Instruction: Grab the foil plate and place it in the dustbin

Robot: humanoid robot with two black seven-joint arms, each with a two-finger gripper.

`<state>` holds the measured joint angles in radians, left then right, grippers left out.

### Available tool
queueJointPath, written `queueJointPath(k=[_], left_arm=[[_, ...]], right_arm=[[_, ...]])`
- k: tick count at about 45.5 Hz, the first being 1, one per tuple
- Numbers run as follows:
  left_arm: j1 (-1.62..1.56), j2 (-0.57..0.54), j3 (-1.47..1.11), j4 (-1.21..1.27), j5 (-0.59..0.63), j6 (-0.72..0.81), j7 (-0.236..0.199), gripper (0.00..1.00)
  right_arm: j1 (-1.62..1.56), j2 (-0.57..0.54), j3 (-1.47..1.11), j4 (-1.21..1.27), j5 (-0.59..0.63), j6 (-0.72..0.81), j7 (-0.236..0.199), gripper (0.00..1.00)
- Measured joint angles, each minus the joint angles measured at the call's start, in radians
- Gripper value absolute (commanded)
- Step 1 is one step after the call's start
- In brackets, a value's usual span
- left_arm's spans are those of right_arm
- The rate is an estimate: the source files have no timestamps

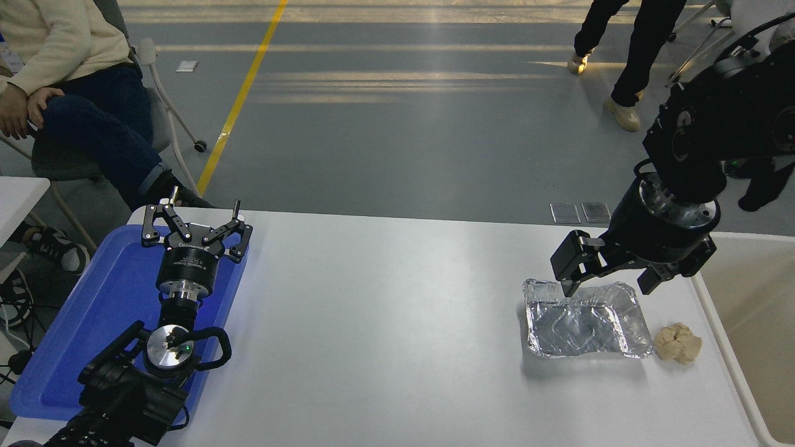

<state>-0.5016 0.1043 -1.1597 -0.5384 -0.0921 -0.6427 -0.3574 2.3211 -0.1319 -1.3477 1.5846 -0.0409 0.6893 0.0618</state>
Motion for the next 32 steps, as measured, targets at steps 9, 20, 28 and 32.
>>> queueJointPath(k=[9, 20, 28, 32], left_arm=[[0.0, -0.001, -0.001, 0.0, 0.0, 0.0, 0.0, 1.0], [0.0, 0.0, -0.001, 0.0, 0.0, 0.0, 0.0, 1.0], [0.0, 0.0, -0.001, 0.0, 0.0, 0.0, 0.0, 1.0], [0.0, 0.0, -0.001, 0.0, 0.0, 0.0, 0.0, 1.0]], right_arm=[[-0.015, -0.001, 0.005, -0.007, -0.003, -0.001, 0.0, 1.0], [-0.034, 0.001, 0.01, -0.018, -0.009, -0.002, -0.001, 1.0], [-0.045, 0.003, 0.02, -0.028, -0.015, -0.002, 0.0, 1.0], [-0.048, 0.003, 0.023, -0.031, -0.017, -0.002, 0.0, 1.0]])
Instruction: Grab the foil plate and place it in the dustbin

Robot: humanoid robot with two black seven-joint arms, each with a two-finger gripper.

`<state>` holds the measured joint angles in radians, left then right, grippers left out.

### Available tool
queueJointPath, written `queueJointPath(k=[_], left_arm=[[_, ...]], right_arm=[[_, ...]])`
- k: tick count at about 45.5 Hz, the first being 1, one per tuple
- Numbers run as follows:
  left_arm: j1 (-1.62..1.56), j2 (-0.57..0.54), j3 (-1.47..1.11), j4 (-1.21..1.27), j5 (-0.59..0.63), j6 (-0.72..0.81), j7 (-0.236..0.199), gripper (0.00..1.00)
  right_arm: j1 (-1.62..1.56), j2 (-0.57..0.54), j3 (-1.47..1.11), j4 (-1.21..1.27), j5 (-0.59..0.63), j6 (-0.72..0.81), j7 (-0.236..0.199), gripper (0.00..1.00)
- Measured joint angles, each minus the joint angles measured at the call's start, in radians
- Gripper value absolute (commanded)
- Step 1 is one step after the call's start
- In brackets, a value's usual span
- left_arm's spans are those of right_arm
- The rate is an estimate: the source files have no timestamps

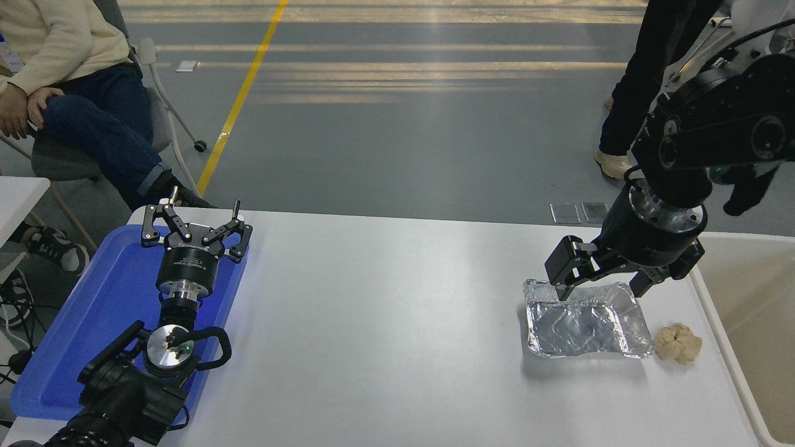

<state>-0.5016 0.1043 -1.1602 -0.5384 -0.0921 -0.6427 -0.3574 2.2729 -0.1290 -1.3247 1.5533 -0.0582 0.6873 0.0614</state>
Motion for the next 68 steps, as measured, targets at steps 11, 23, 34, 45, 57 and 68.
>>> queueJointPath(k=[11, 23, 34, 45, 57, 68], left_arm=[[0.0, 0.0, 0.0, 0.0, 0.0, 0.0, 0.0, 1.0], [0.0, 0.0, 0.0, 0.0, 0.0, 0.0, 0.0, 1.0], [0.0, 0.0, 0.0, 0.0, 0.0, 0.0, 0.0, 1.0], [0.0, 0.0, 0.0, 0.0, 0.0, 0.0, 0.0, 1.0], [0.0, 0.0, 0.0, 0.0, 0.0, 0.0, 0.0, 1.0], [0.0, 0.0, 0.0, 0.0, 0.0, 0.0, 0.0, 1.0]], right_arm=[[-0.006, -0.007, 0.001, -0.004, -0.014, 0.0, 0.0, 1.0], [-0.061, -0.134, 0.001, -0.027, -0.124, -0.015, 0.0, 1.0], [-0.191, -0.258, 0.015, -0.105, -0.257, -0.083, 0.0, 1.0], [-0.348, -0.306, 0.04, -0.209, -0.344, -0.185, -0.001, 1.0], [-0.548, -0.317, 0.094, -0.363, -0.432, -0.317, -0.001, 1.0], [-0.71, -0.32, 0.174, -0.512, -0.475, -0.378, -0.001, 1.0]])
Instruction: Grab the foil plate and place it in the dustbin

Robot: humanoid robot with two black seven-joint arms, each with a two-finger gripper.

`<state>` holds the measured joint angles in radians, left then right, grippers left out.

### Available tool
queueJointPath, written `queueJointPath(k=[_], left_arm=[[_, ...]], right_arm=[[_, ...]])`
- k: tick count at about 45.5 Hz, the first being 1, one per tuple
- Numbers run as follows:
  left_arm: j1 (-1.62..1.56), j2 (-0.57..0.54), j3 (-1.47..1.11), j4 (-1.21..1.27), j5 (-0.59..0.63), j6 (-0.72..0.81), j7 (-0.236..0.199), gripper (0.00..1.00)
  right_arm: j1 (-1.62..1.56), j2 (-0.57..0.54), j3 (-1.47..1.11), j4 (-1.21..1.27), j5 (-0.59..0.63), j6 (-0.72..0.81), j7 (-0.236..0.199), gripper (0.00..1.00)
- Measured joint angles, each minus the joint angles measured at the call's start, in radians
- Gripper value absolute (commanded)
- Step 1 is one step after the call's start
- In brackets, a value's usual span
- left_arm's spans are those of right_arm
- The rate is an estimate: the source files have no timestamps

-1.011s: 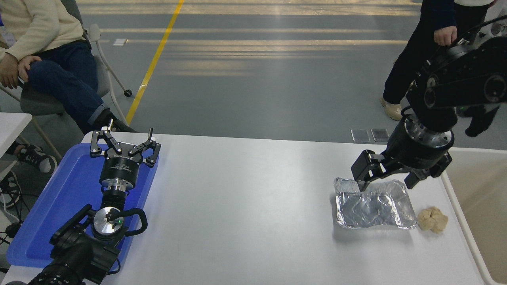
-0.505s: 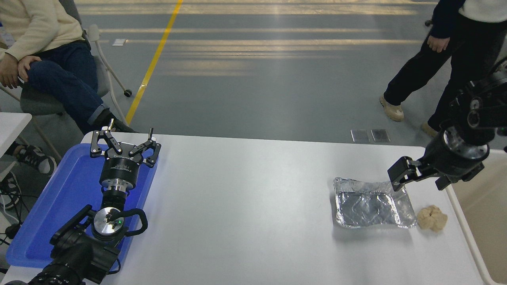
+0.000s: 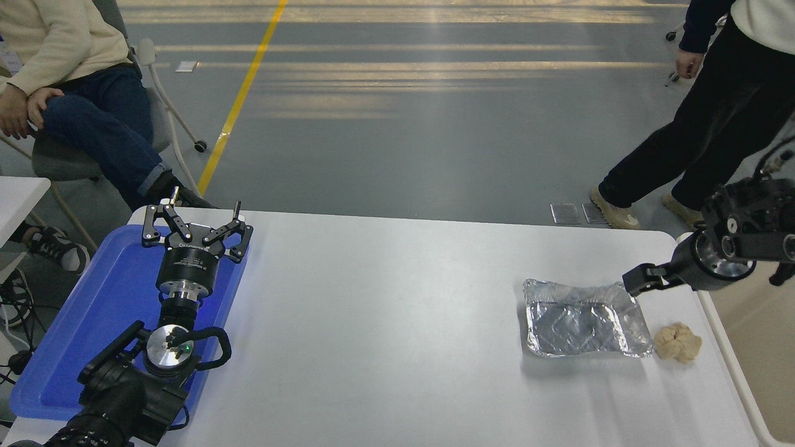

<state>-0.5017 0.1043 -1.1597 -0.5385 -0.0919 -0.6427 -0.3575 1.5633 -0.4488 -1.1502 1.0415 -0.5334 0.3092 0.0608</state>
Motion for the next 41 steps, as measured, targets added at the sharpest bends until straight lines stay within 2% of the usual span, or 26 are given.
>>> queueJointPath(k=[41], left_arm=[[0.0, 0.0, 0.0, 0.0, 0.0, 0.0, 0.0, 1.0]], right_arm=[[-0.369, 0.039, 0.214, -0.284, -0.084, -0.13, 0.0, 0.99]])
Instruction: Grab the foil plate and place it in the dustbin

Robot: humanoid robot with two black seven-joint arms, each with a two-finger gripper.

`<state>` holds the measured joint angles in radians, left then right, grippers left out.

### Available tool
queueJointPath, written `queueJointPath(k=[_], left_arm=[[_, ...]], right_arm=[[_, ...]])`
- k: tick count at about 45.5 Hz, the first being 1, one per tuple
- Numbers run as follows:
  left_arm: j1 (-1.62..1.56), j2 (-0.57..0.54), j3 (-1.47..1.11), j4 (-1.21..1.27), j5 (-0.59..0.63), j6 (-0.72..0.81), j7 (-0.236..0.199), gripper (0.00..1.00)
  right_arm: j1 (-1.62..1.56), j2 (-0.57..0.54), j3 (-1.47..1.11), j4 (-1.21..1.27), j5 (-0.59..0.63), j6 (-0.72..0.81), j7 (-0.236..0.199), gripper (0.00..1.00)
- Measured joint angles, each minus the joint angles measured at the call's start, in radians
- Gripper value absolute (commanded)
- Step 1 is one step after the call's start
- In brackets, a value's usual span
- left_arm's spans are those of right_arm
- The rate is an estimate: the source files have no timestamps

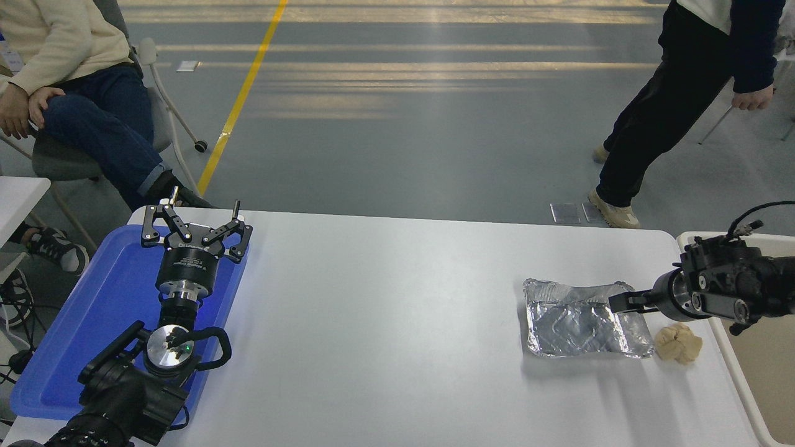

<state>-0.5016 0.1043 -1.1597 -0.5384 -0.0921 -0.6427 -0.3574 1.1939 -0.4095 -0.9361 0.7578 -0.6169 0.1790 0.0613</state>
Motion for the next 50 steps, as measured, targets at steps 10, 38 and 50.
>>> queueJointPath(k=[10, 38, 50], left_arm=[[0.0, 0.0, 0.0, 0.0, 0.0, 0.0, 0.0, 1.0], [0.0, 0.0, 0.0, 0.0, 0.0, 0.0, 0.0, 1.0], [0.0, 0.0, 0.0, 0.0, 0.0, 0.0, 0.0, 1.0]], right_arm=[[-0.053, 0.007, 0.053, -0.031, -0.039, -0.023, 0.0, 0.96], [-0.106, 0.012, 0.103, -0.045, -0.07, -0.044, 0.0, 0.43], [-0.113, 0.012, 0.115, -0.042, -0.095, -0.045, 0.0, 0.0]])
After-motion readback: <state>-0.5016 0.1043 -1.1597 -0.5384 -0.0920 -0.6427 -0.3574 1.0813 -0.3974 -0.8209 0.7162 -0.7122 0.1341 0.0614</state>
